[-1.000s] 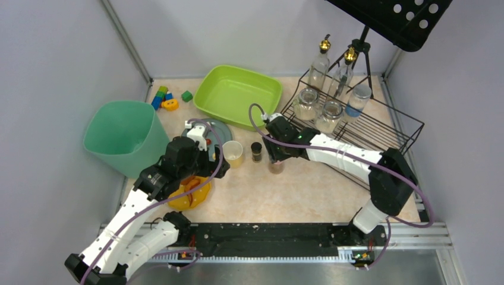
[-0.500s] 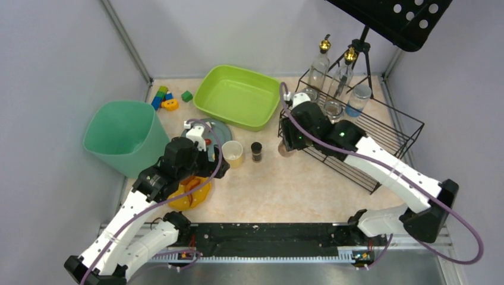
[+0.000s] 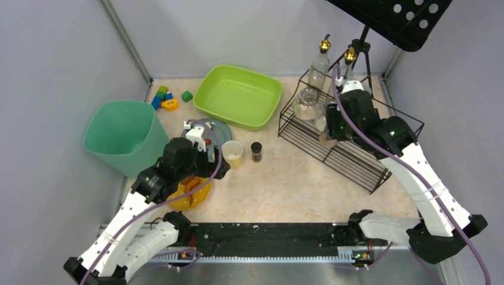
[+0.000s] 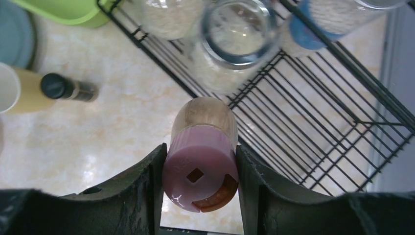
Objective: Clear the kitchen counter
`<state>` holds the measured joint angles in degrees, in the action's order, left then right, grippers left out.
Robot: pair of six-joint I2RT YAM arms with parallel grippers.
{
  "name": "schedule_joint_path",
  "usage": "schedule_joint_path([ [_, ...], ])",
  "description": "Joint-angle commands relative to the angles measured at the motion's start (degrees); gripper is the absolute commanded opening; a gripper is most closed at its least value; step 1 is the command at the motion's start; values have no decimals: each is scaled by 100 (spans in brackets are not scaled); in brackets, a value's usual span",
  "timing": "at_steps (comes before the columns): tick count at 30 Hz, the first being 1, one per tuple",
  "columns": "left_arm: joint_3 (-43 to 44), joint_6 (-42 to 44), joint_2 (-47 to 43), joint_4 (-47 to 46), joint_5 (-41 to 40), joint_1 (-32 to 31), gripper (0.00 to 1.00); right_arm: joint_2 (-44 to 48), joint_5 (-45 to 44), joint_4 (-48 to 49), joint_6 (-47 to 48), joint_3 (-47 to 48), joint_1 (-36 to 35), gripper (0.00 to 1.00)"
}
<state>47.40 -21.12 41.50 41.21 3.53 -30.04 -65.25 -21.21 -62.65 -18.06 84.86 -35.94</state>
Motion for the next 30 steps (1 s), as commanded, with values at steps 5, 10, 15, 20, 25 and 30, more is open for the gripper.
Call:
schedule_joint_path([
  [5,-16,3,-127,-166,122,27,99,336,-433,22,328,248,1041,33],
  [10,-16,3,-174,-175,156,29,99,82,-110,201,422,305,1522,33],
  [15,-32,3,-241,-191,162,29,99,-121,358,607,455,95,2076,30],
  [20,-43,3,-241,-192,183,25,99,-238,481,936,417,-191,2252,30],
  [25,-40,3,-261,-192,187,24,99,-470,691,1078,436,-379,2382,30],
  [30,-41,-6,-287,-192,165,29,99,-537,783,1150,547,-526,2481,32],
])
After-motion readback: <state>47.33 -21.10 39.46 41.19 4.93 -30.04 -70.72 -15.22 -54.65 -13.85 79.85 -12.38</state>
